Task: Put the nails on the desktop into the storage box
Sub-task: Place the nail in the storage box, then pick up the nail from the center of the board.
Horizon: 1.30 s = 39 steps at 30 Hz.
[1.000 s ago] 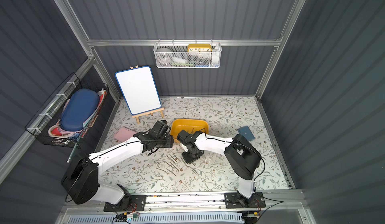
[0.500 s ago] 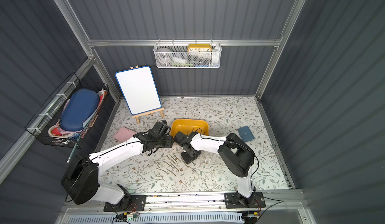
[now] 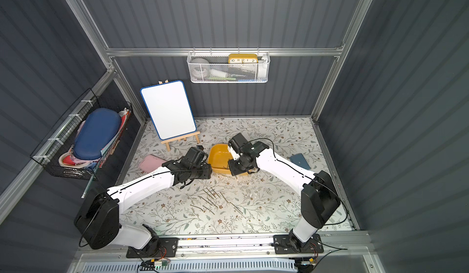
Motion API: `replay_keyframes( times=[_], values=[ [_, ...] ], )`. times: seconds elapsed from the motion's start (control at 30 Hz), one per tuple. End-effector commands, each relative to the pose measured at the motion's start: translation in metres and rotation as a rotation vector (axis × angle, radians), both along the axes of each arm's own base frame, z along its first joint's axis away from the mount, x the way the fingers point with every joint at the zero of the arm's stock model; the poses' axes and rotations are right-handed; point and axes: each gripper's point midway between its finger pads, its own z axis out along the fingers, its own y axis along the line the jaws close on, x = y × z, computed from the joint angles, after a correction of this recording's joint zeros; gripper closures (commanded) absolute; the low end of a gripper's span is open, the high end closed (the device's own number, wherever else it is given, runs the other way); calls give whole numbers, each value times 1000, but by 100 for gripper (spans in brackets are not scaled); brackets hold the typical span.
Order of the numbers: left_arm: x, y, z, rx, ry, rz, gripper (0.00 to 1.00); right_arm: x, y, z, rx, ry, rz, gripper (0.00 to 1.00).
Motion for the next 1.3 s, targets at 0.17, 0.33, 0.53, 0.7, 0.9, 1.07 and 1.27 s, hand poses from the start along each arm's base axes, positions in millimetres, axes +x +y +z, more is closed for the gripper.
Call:
replay_keyframes(
  times=[0.17, 0.33, 0.53, 0.7, 0.9, 1.07, 1.27],
  values=[
    [0, 4, 14, -4, -22, 8, 38, 62, -3, -40, 23, 183, -169, 100],
    [-2, 6, 15, -7, -26, 6, 38, 91, -9, -78, 23, 180, -275, 100],
    [-4, 4, 10, -15, -9, 1, 38, 106, -13, -102, 14, 170, -327, 100],
    [-9, -8, 15, -71, -20, -68, 38, 103, -14, -115, 18, 213, -320, 85],
    [-49, -61, 63, -159, -190, -352, 32, 92, -3, -72, 137, 163, -243, 65],
    [-122, -137, 72, -125, -207, -718, 29, 70, -21, -10, 190, 37, -225, 58],
    [-206, -202, 13, 57, -92, -1136, 31, 46, -108, -11, 95, 51, -364, 57]
  ],
)
